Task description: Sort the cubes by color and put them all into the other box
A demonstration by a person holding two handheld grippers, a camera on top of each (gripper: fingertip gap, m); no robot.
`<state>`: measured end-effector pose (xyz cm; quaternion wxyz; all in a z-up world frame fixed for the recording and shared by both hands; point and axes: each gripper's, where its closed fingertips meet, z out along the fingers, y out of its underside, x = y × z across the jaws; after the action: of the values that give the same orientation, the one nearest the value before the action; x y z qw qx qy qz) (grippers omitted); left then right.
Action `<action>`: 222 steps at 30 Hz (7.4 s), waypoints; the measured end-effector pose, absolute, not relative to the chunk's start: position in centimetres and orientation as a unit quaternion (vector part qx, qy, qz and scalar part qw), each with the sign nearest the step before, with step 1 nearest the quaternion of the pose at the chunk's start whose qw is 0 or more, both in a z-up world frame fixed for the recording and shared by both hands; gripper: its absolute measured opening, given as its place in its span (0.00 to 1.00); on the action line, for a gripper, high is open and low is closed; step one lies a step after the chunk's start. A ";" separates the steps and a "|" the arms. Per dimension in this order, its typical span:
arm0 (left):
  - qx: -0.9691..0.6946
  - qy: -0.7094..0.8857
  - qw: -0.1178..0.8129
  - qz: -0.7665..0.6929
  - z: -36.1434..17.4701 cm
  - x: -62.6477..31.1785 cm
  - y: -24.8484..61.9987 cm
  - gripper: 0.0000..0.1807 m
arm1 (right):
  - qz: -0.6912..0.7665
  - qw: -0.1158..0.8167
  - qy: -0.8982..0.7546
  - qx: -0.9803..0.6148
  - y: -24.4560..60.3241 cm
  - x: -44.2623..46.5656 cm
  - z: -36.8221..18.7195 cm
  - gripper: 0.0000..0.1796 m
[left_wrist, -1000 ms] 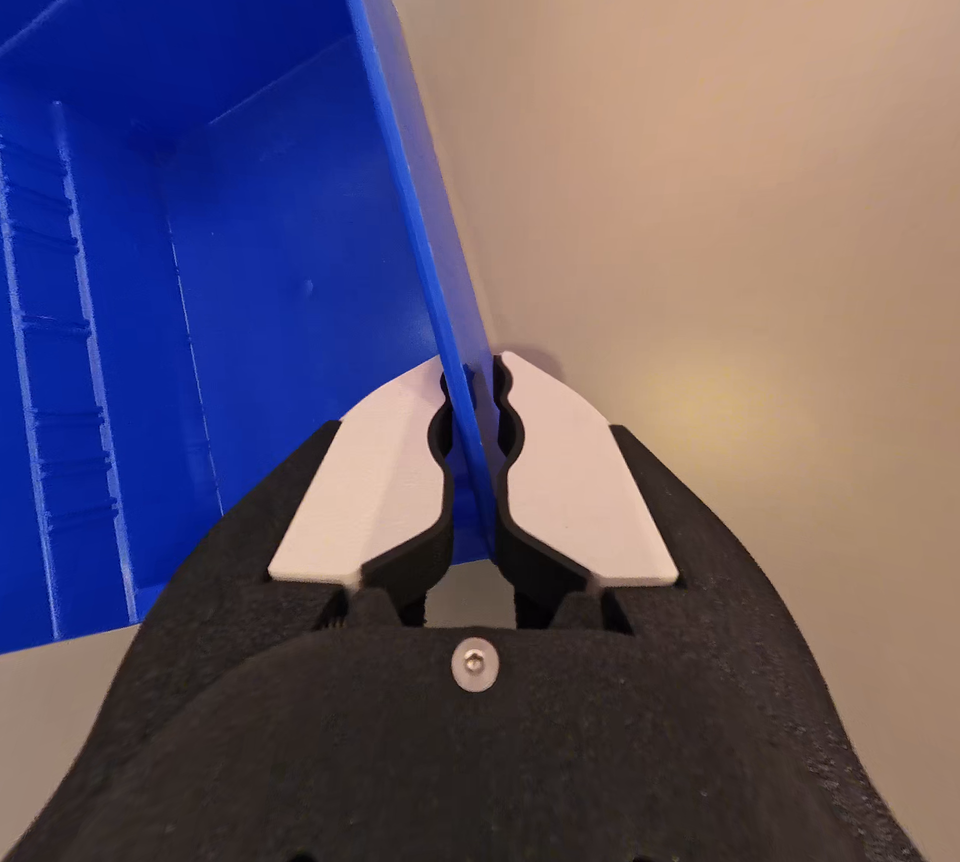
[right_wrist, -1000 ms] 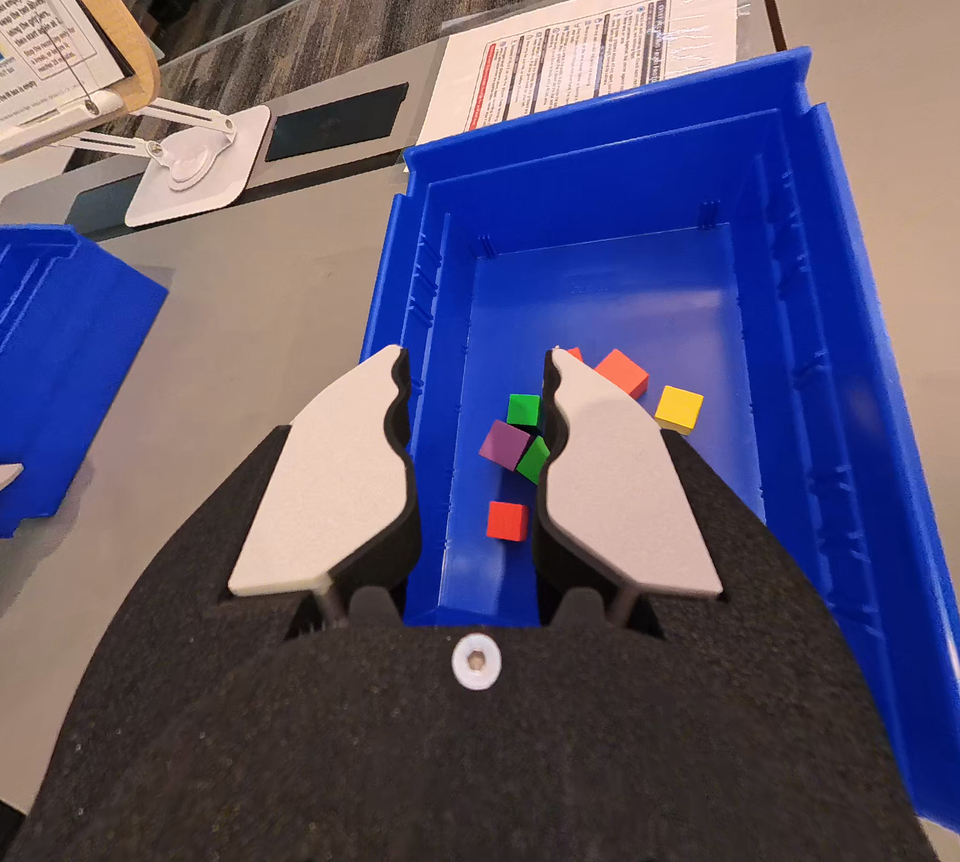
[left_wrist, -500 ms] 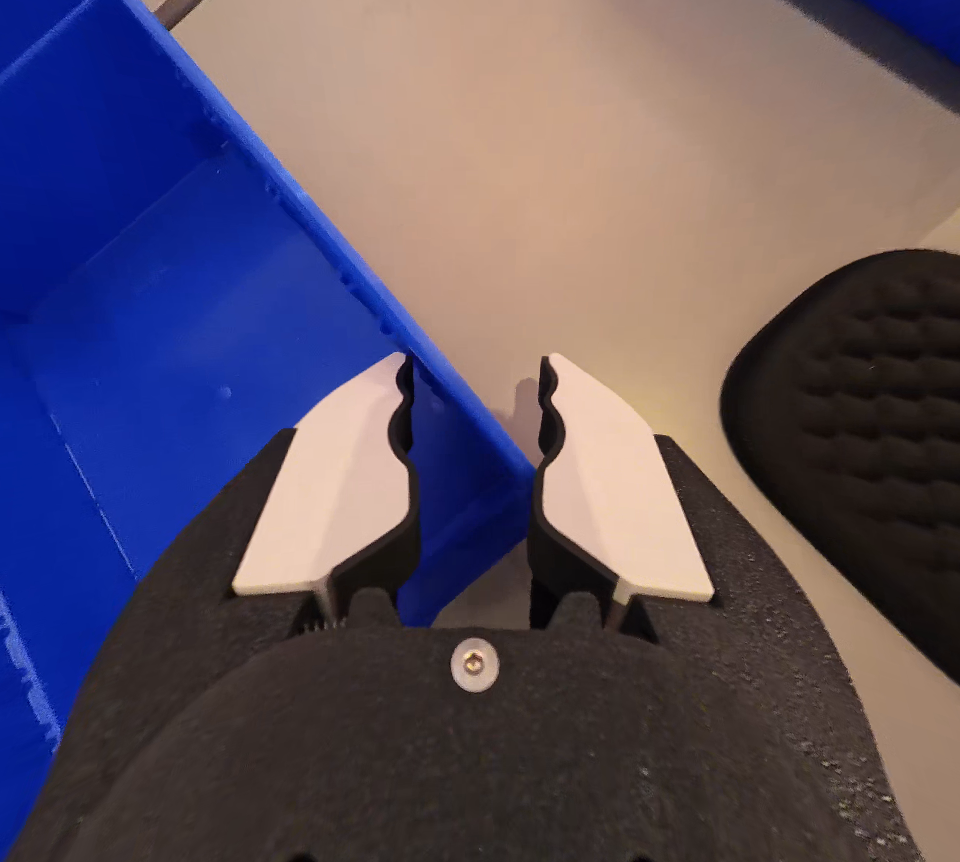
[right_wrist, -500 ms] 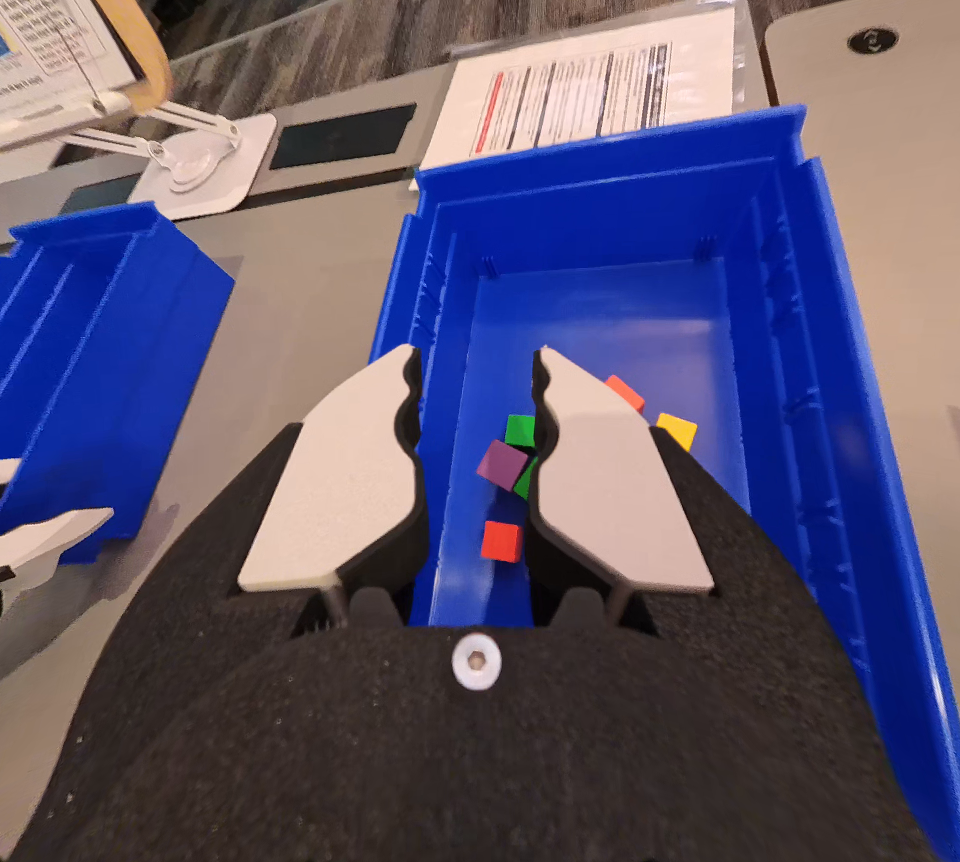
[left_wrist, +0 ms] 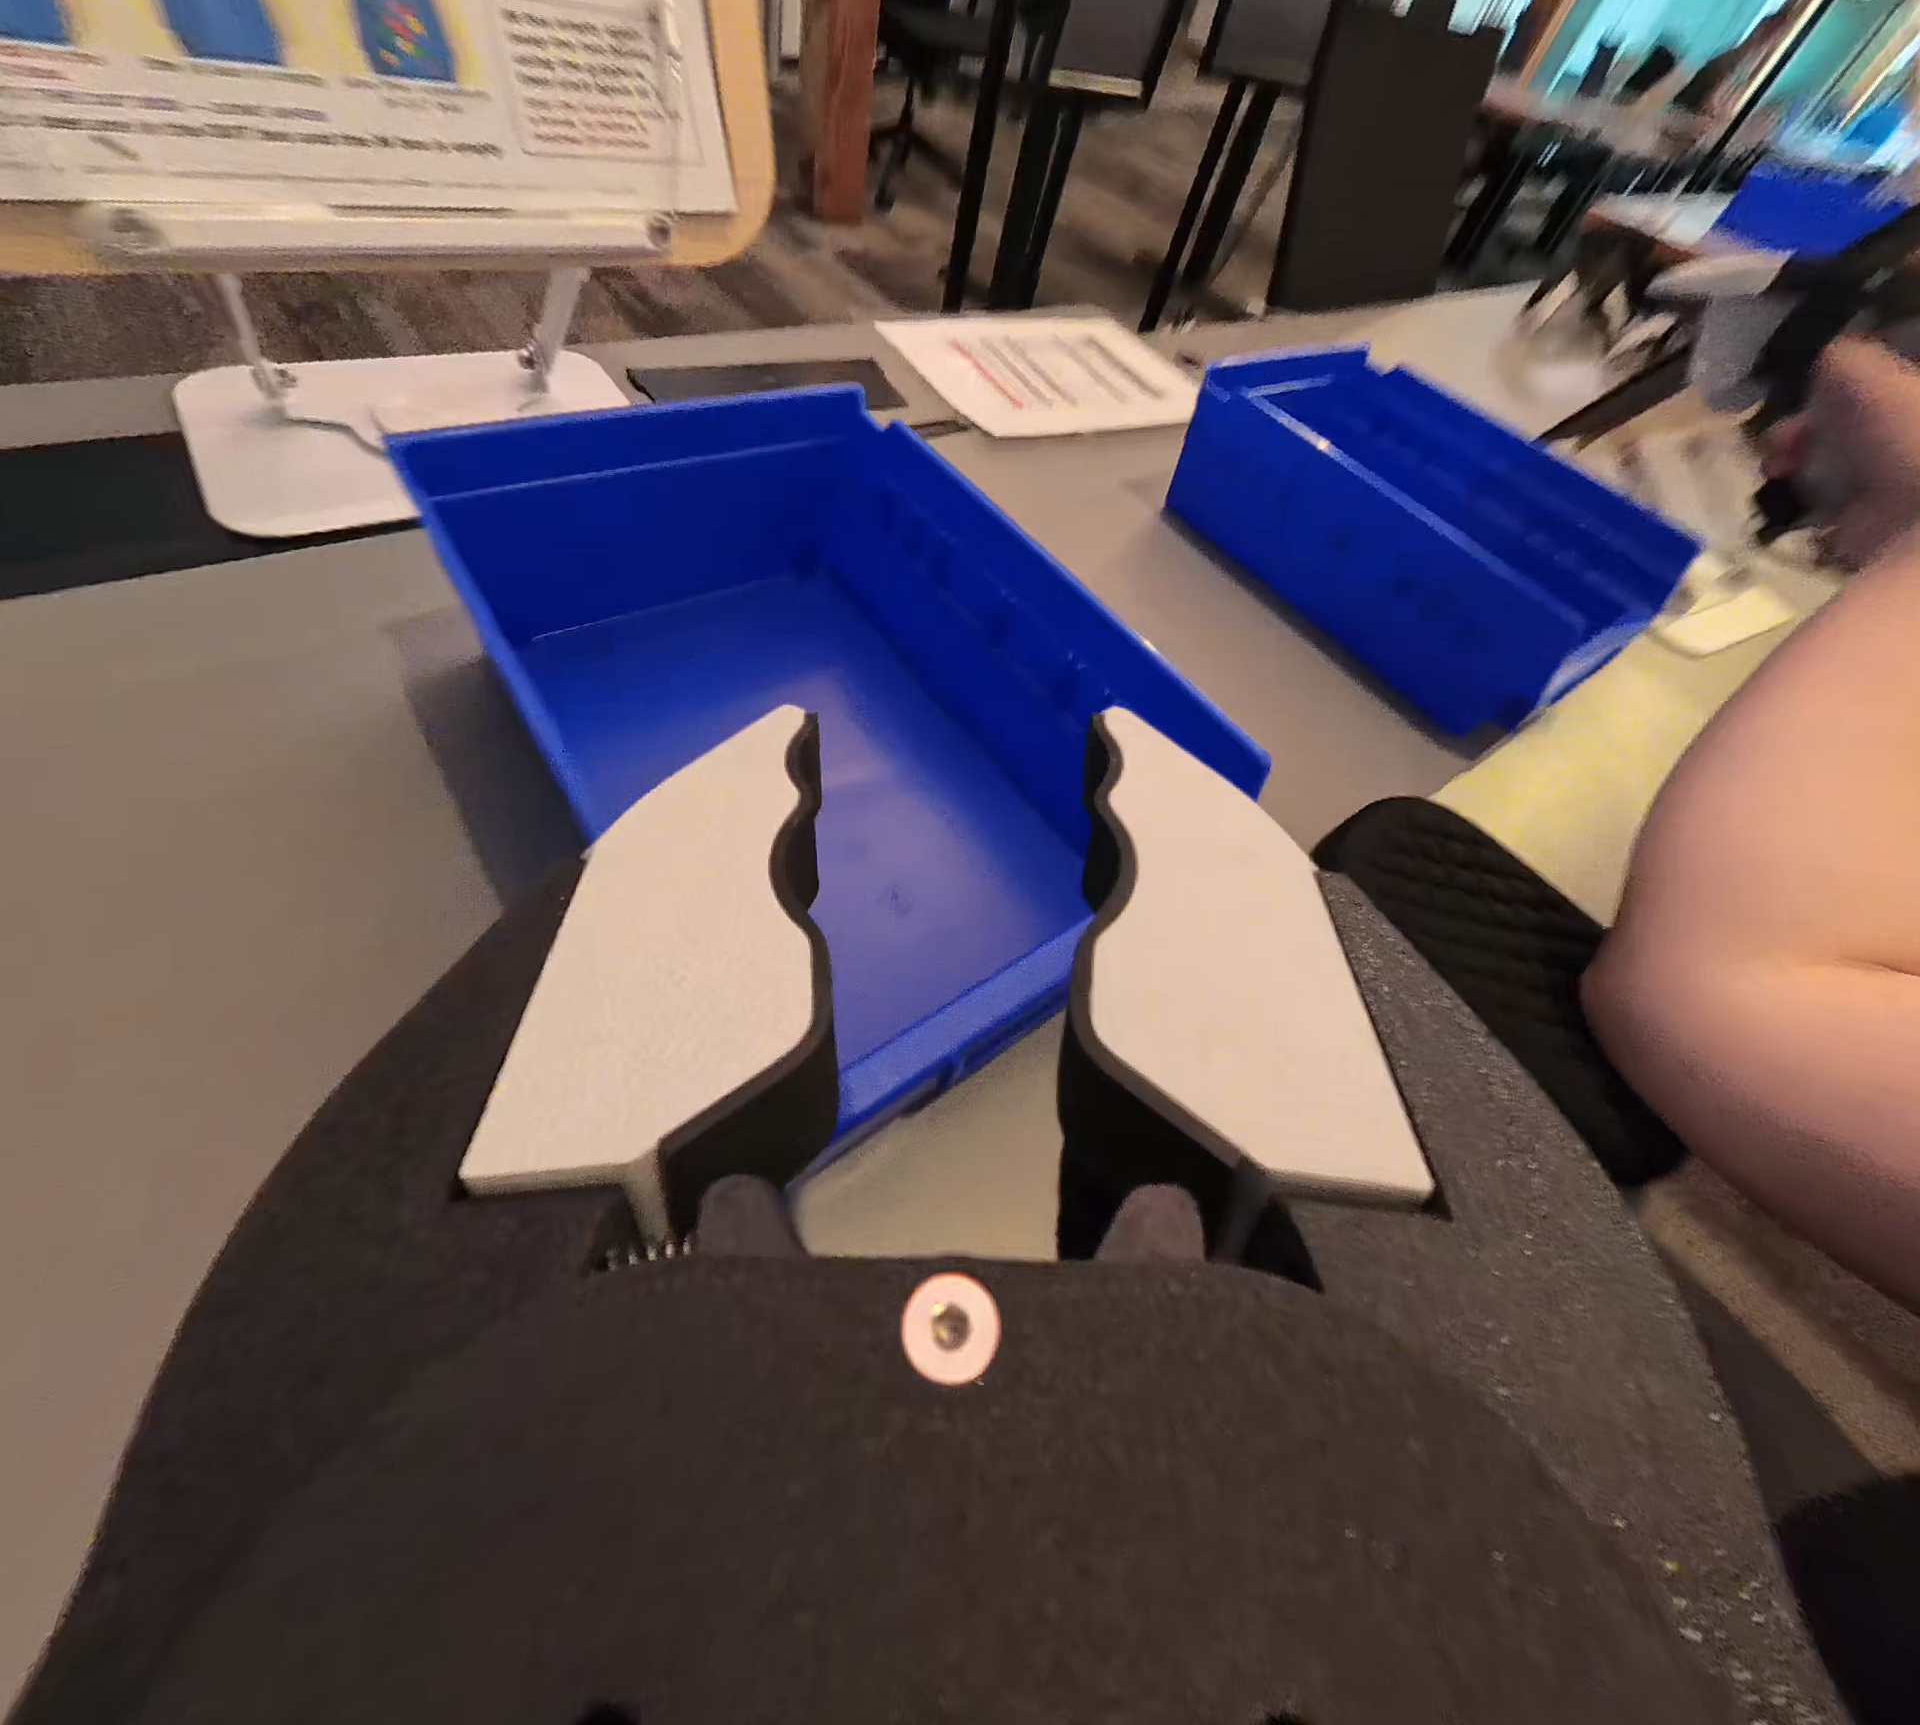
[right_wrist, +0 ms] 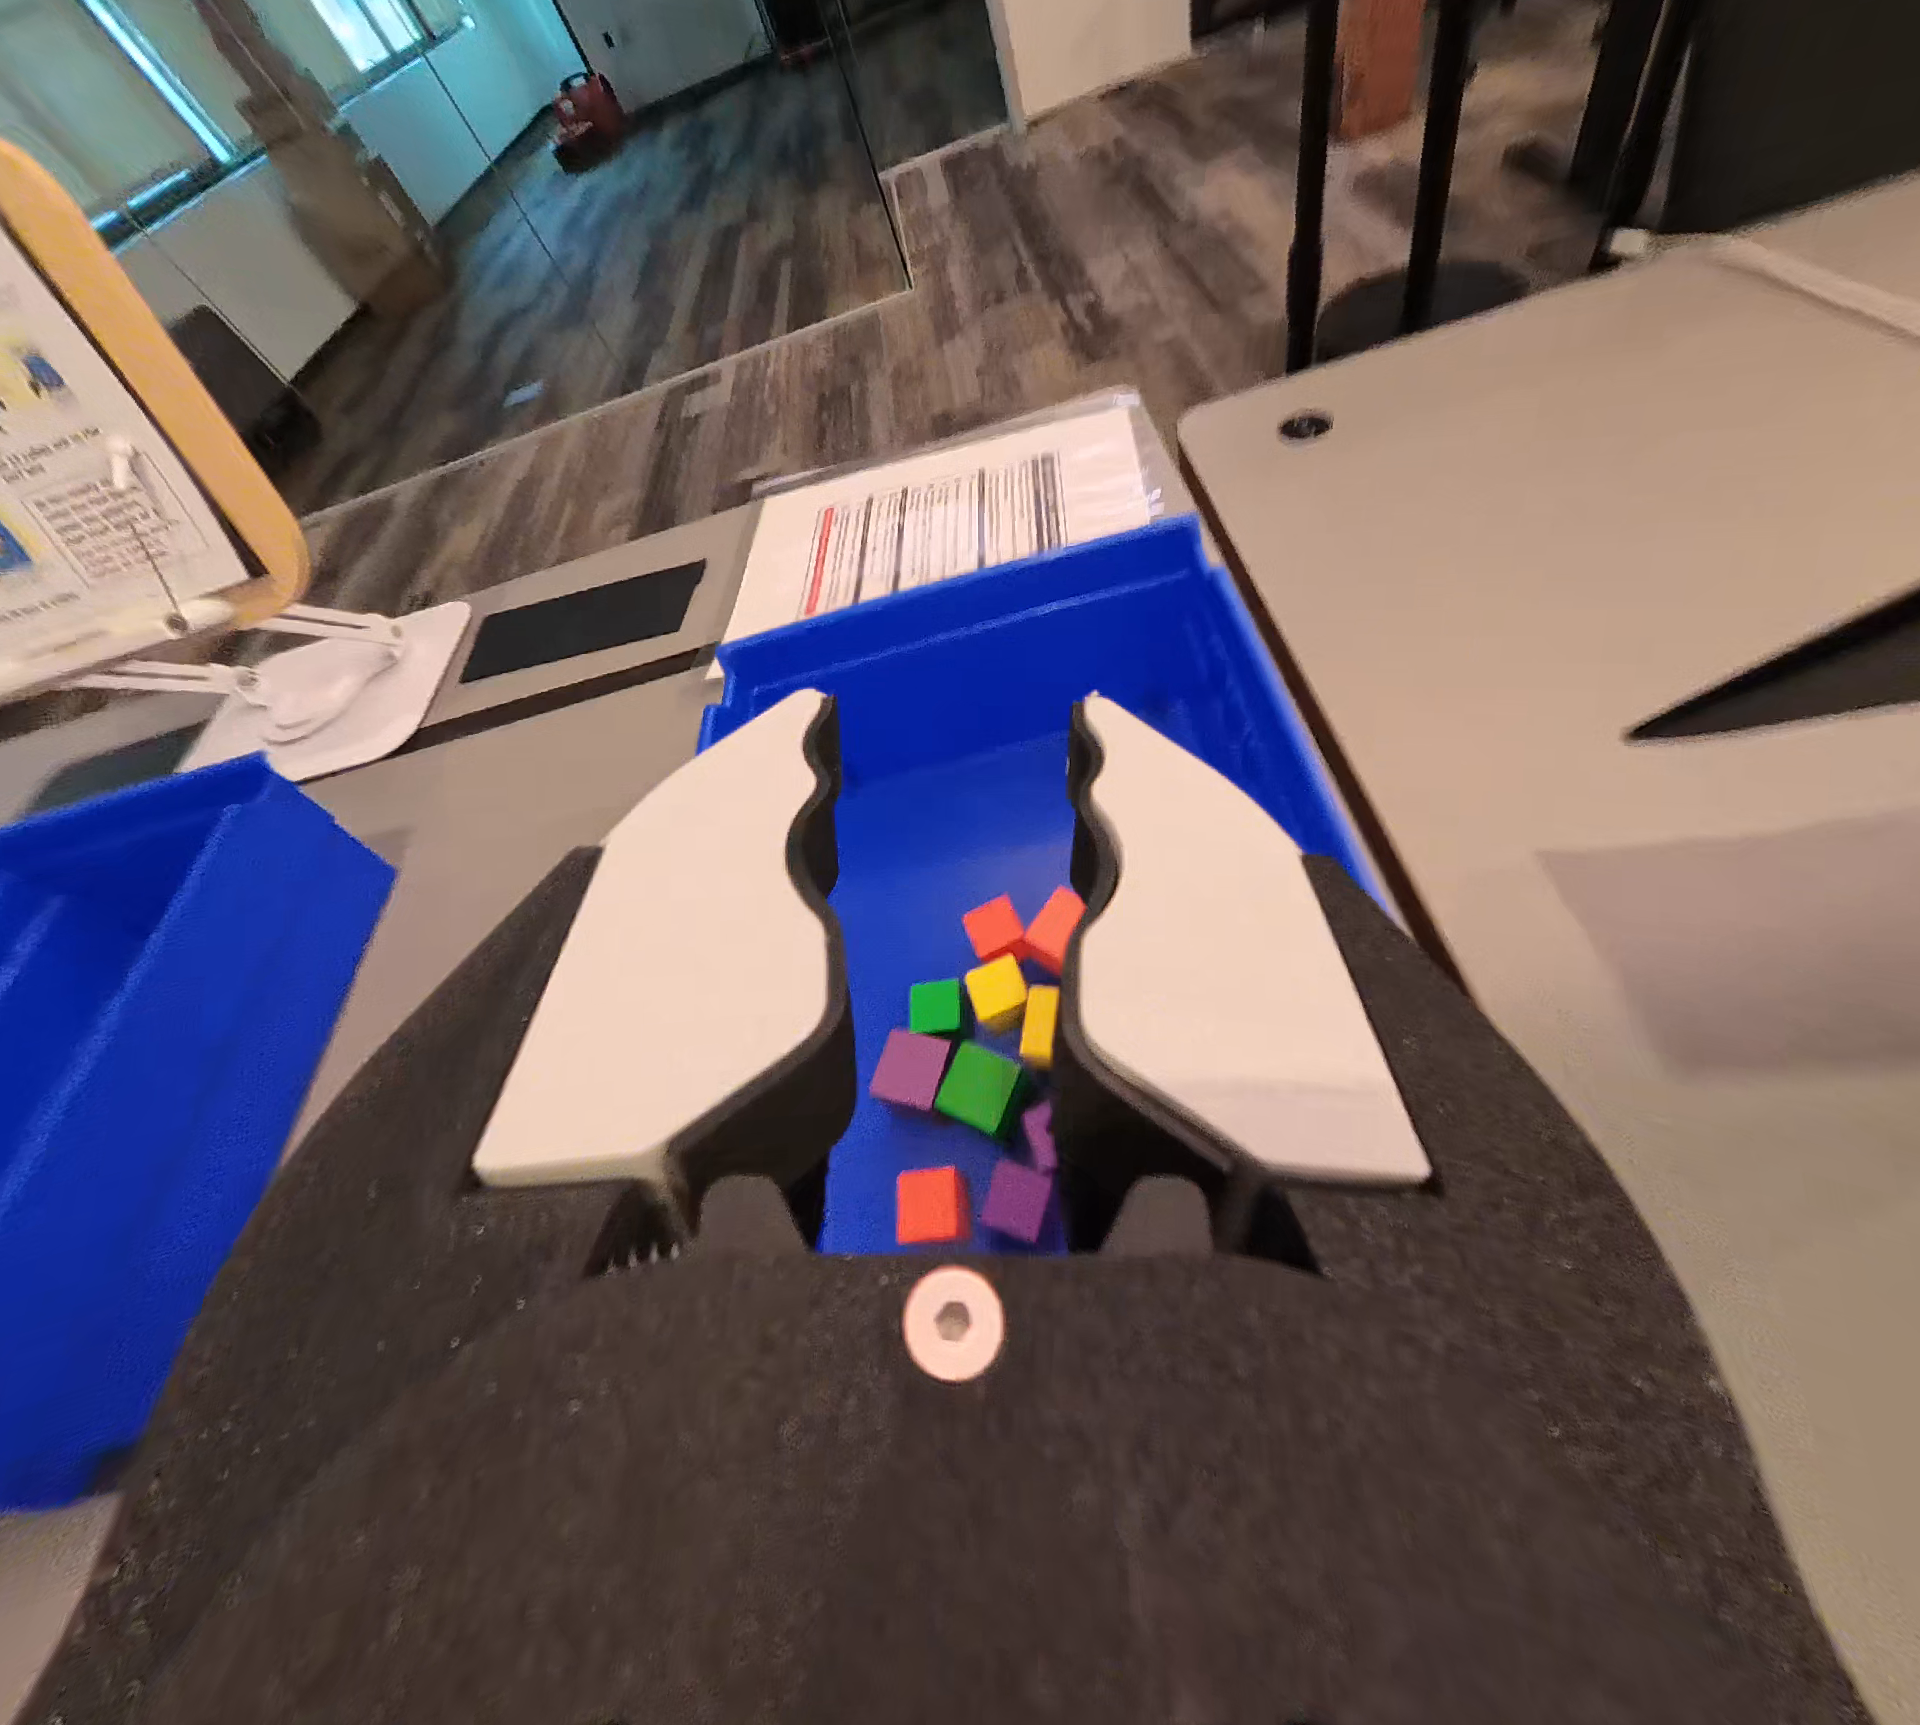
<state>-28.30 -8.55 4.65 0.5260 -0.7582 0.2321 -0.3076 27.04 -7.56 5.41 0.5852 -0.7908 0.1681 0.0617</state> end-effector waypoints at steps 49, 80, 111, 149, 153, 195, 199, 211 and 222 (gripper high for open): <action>-0.798 0.101 0.585 -0.106 5.9 -50.3 -13.1 0.23 | 0.056 0.080 0.092 -0.991 -6.4 34.2 -12.6 0.09; -0.779 0.062 0.613 -0.113 5.3 -53.9 -15.8 0.22 | 0.086 0.091 0.016 -0.992 -1.9 21.8 1.7 0.03; -0.811 -0.049 0.579 -0.071 0.0 -58.5 -13.3 0.36 | 0.200 0.023 -0.311 -0.929 11.2 -47.2 -8.4 0.03; -0.866 0.006 0.497 0.057 -6.7 -75.9 -2.7 0.09 | 0.291 0.441 -0.325 -0.784 -0.9 -18.2 9.8 0.17; -0.869 0.036 0.489 0.068 -6.7 -78.2 -2.5 0.09 | 0.319 0.448 -0.285 -0.785 -0.2 -14.2 9.4 0.17; -0.758 0.049 0.643 0.097 0.3 -66.3 -9.6 0.38 | 0.080 0.136 -0.164 -0.974 3.1 -11.5 -10.5 0.10; -0.744 0.057 0.665 -0.032 1.3 -62.2 -10.9 0.35 | 0.065 0.148 -0.161 -0.974 4.1 -8.5 -10.4 0.04; -0.717 0.057 0.684 -0.123 4.3 -60.3 -12.8 0.30 | 0.113 0.194 0.068 -0.972 1.2 11.7 -9.5 0.04; -0.723 0.099 0.674 -0.113 6.0 -58.0 -13.5 0.30 | 0.096 0.173 0.202 -0.959 -5.7 27.2 -10.4 0.04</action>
<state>-58.04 -13.45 6.05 0.6738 -0.7234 0.0988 -0.1134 27.22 -5.70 -10.39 0.1726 -0.9593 0.2018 0.0962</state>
